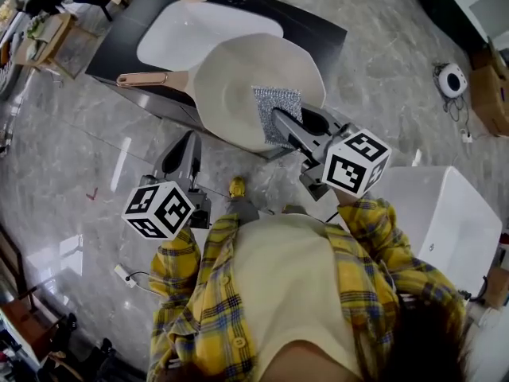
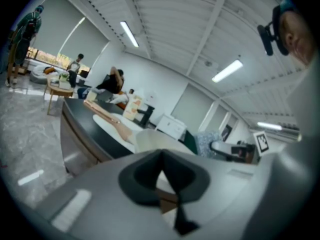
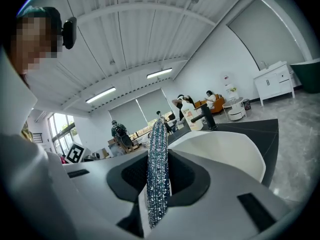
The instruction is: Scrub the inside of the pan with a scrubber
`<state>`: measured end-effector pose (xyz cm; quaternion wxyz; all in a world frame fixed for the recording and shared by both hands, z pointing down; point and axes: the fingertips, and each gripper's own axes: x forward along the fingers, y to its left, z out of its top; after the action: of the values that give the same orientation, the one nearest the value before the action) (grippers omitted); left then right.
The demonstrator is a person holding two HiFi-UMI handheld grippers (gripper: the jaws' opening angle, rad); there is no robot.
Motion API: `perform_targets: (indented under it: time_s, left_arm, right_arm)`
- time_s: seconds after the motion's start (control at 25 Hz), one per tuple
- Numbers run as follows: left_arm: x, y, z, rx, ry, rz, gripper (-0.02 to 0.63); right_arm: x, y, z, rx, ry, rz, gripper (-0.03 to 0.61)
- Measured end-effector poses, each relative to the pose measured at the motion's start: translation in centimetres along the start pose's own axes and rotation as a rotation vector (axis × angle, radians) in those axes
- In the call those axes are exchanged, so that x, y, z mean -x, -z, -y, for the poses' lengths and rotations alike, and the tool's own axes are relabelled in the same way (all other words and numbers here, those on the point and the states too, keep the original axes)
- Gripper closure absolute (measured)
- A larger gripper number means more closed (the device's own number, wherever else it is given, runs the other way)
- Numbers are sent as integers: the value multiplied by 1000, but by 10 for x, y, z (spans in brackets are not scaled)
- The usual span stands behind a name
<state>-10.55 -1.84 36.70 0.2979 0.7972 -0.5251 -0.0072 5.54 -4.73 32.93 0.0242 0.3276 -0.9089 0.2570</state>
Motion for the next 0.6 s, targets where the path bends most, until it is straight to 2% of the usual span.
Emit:
perform_targets:
  time_s: [0.48,0.6]
  left_arm:
    - [-40,-9,-39,-2,131,-109,601]
    - [-49,-9,-47,14,148,-130,580]
  right_arm:
    - [-55,-14,18,33,165,23,495]
    - [-69,-15,24,57,192,4,495]
